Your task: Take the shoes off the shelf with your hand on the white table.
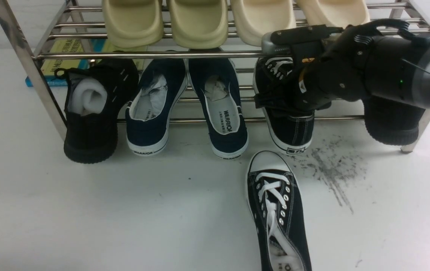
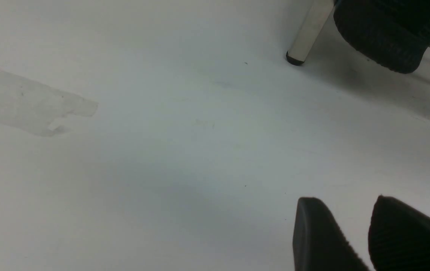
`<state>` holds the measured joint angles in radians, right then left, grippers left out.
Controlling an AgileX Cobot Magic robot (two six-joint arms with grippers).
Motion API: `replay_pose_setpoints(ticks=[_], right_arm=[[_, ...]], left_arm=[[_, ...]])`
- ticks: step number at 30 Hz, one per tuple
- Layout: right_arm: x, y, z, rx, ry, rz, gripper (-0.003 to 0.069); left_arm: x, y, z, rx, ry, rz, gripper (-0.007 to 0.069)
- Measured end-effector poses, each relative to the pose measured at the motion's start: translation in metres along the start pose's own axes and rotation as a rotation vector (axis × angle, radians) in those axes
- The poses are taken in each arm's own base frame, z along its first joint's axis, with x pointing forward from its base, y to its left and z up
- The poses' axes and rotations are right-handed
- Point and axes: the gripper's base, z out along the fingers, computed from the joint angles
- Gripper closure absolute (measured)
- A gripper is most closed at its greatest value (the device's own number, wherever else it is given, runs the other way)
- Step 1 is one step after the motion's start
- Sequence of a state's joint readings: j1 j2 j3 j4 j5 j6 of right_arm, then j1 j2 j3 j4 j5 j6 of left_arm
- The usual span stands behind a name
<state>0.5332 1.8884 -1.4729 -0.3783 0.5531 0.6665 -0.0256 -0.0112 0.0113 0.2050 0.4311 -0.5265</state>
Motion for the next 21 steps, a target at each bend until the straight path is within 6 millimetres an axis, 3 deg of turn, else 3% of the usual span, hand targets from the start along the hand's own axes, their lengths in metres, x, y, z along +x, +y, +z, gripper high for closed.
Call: replay_pose_setpoints(ticks=[3,6,11,14,17,18,21], right_arm=[[0.001,0.001,0.004,-0.006,-0.004,-0.001,0.0245],[0.002,0.001,0.007,-0.009,0.001,0.004,0.0337],[0.001,0.003,0.0,-0.02,0.011,0.032,0.0634],[0.0,-0.001,-0.011,0.006,0.039,0.043,0.0659],[0.0,-0.01,-0.043,0.058,0.116,0.076,0.0659],[0.0,-0.011,-0.045,0.06,0.119,0.077,0.0659],[-0.001,-0.017,-0.087,0.052,0.166,0.07,0.0659]], left_arm=[[0.0,0.0,0.0,0.0,0.0,0.0,0.0385],[0.0,0.0,0.0,0.0,0.0,0.0,0.0385],[0.0,0.0,0.0,0.0,0.0,0.0,0.0385],[0.0,0.0,0.0,0.0,0.0,0.0,0.0385],[0.0,0.0,0.0,0.0,0.0,0.0,0.0385],[0.0,0.0,0.0,0.0,0.0,0.0,0.0385],[0.0,0.0,0.0,0.0,0.0,0.0,0.0385]])
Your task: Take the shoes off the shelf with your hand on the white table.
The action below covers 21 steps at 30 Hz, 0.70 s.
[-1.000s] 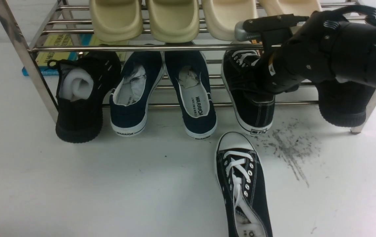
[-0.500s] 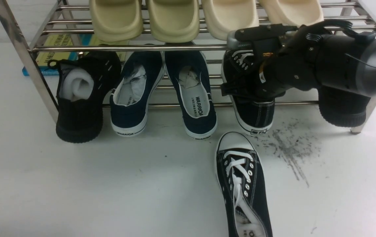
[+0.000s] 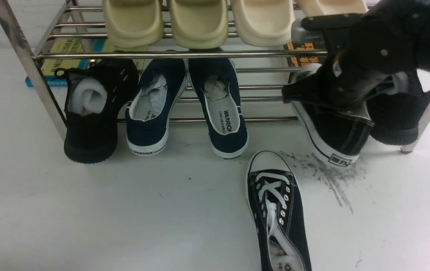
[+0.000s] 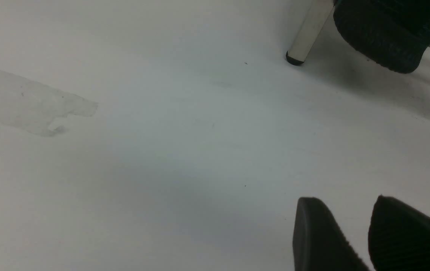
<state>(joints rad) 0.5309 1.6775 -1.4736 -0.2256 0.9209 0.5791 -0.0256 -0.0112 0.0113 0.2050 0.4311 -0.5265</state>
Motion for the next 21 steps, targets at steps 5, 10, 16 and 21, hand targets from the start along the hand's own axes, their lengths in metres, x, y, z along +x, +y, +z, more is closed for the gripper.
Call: replay_pose_setpoints(ticks=[5,10,16,21], right_arm=[[0.008,-0.005,-0.042,-0.068,0.041,-0.025,0.0659],[0.021,-0.005,-0.073,-0.166,0.107,-0.057,0.0659],[0.041,-0.004,-0.107,-0.243,0.194,-0.101,0.0657],[0.067,0.02,-0.148,-0.338,0.161,-0.181,0.0654]], left_arm=[[0.0,0.0,0.0,0.0,0.0,0.0,0.0385],[0.0,0.0,0.0,0.0,0.0,0.0,0.0385],[0.0,0.0,0.0,0.0,0.0,0.0,0.0385],[0.0,0.0,0.0,0.0,0.0,0.0,0.0385]])
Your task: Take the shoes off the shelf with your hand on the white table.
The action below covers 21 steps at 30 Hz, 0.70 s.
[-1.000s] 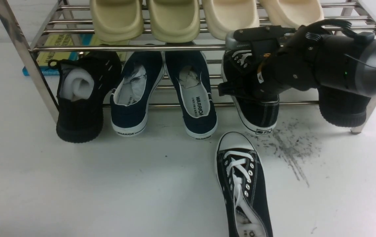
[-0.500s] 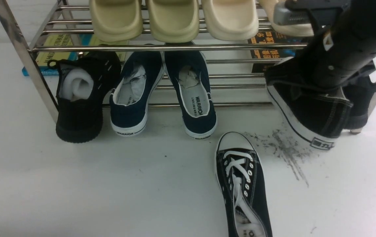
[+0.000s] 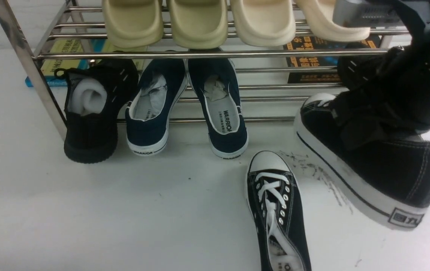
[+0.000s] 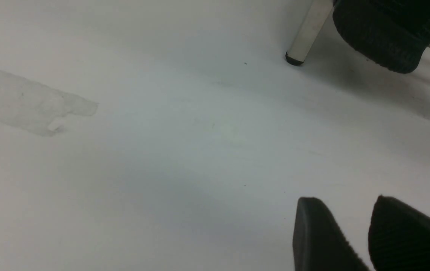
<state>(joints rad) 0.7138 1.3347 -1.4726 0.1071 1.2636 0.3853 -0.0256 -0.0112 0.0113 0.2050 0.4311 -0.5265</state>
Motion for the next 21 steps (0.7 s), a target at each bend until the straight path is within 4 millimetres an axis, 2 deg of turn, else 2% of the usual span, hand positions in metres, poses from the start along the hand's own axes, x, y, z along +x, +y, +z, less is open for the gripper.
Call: replay_pose_setpoints(ticks=[4,6,8,9,10,13,18,19,21], right_arm=[[0.022,0.035,-0.003,-0.046,0.022,-0.058,0.0655],[0.037,0.06,0.003,-0.058,0.046,-0.094,0.0654],[0.044,0.073,0.009,-0.06,0.05,-0.108,0.0653],[0.051,0.09,0.018,-0.061,0.041,-0.122,0.0653],[0.052,0.092,0.019,-0.061,0.039,-0.124,0.0653],[0.059,0.117,0.044,-0.036,-0.002,-0.134,0.0651],[0.061,0.131,0.084,0.019,0.017,-0.135,0.065],[0.061,0.135,0.105,0.048,0.034,-0.142,0.065],[0.062,0.139,0.126,0.075,0.036,-0.148,0.0648]], left_arm=[[0.0,0.0,0.0,0.0,0.0,0.0,0.0385],[0.0,0.0,0.0,0.0,0.0,0.0,0.0385],[0.0,0.0,0.0,0.0,0.0,0.0,0.0385],[0.0,0.0,0.0,0.0,0.0,0.0,0.0385],[0.0,0.0,0.0,0.0,0.0,0.0,0.0385],[0.0,0.0,0.0,0.0,0.0,0.0,0.0385],[0.0,0.0,0.0,0.0,0.0,0.0,0.0385],[0.0,0.0,0.0,0.0,0.0,0.0,0.0385],[0.0,0.0,0.0,0.0,0.0,0.0,0.0385]])
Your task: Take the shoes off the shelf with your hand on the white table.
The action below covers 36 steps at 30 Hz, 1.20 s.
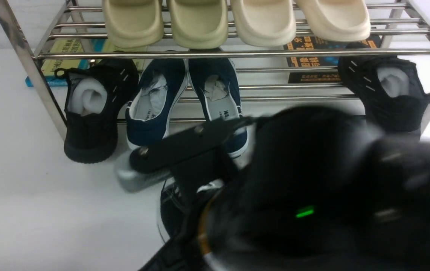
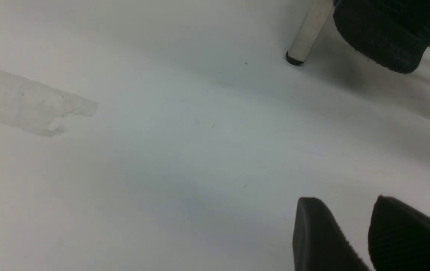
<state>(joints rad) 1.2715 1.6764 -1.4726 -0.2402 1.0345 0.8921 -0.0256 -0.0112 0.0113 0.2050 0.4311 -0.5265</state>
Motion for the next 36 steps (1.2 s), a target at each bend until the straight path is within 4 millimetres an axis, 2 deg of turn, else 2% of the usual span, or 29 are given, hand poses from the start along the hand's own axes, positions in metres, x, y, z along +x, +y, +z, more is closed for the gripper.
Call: replay_pose_setpoints(ticks=[2,3,5,6,8,13,18,24,36], right_arm=[[-0.001,0.004,0.016,0.019,-0.002,0.001,0.0648],[-0.003,0.007,0.034,0.04,-0.022,0.016,0.0647],[-0.004,0.009,0.054,0.076,-0.04,0.037,0.0645],[-0.003,0.009,0.058,0.083,-0.039,0.039,0.0645],[-0.003,0.008,0.078,0.145,-0.057,0.074,0.0645],[-0.004,0.0,0.104,0.235,-0.066,0.166,0.0645],[-0.009,-0.009,0.113,0.245,-0.053,0.266,0.0645],[-0.015,-0.03,0.126,0.332,-0.023,0.35,0.0643],[-0.014,-0.033,0.122,0.408,-0.032,0.386,0.0642]], left_arm=[[0.0,0.0,0.0,0.0,0.0,0.0,0.0385],[0.0,0.0,0.0,0.0,0.0,0.0,0.0385],[0.0,0.0,0.0,0.0,0.0,0.0,0.0385],[0.0,0.0,0.0,0.0,0.0,0.0,0.0385],[0.0,0.0,0.0,0.0,0.0,0.0,0.0385],[0.0,0.0,0.0,0.0,0.0,0.0,0.0385],[0.0,0.0,0.0,0.0,0.0,0.0,0.0385],[0.0,0.0,0.0,0.0,0.0,0.0,0.0385],[0.0,0.0,0.0,0.0,0.0,0.0,0.0385]])
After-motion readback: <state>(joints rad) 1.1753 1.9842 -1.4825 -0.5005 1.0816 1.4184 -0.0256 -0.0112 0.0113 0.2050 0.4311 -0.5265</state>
